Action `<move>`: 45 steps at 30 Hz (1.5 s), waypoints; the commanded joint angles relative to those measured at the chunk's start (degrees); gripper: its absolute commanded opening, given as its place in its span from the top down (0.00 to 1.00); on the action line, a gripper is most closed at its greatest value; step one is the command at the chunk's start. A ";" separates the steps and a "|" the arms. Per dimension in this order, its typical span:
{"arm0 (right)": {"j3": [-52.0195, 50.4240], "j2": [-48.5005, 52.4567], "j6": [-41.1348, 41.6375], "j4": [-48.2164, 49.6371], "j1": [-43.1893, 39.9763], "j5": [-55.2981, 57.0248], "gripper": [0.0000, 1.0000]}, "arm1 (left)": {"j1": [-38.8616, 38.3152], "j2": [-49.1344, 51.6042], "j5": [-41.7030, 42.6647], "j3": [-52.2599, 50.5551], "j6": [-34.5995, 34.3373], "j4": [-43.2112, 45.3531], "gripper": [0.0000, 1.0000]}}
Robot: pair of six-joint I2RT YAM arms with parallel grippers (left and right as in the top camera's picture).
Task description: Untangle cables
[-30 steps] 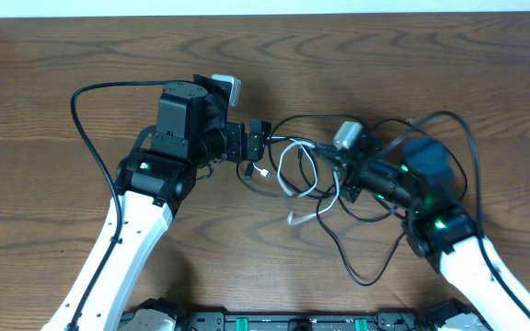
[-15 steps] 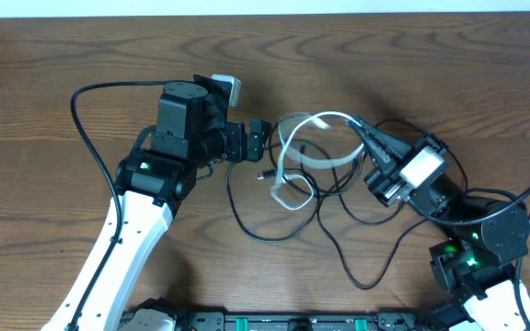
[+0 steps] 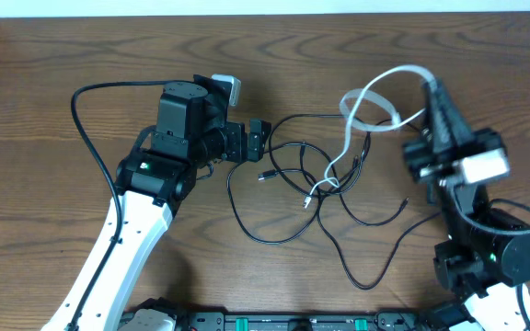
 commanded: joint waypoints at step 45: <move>24.39 26.38 -0.87 0.72 -15.39 -8.92 0.99 | 0.15 0.33 -0.59 1.27 -0.50 -1.49 0.00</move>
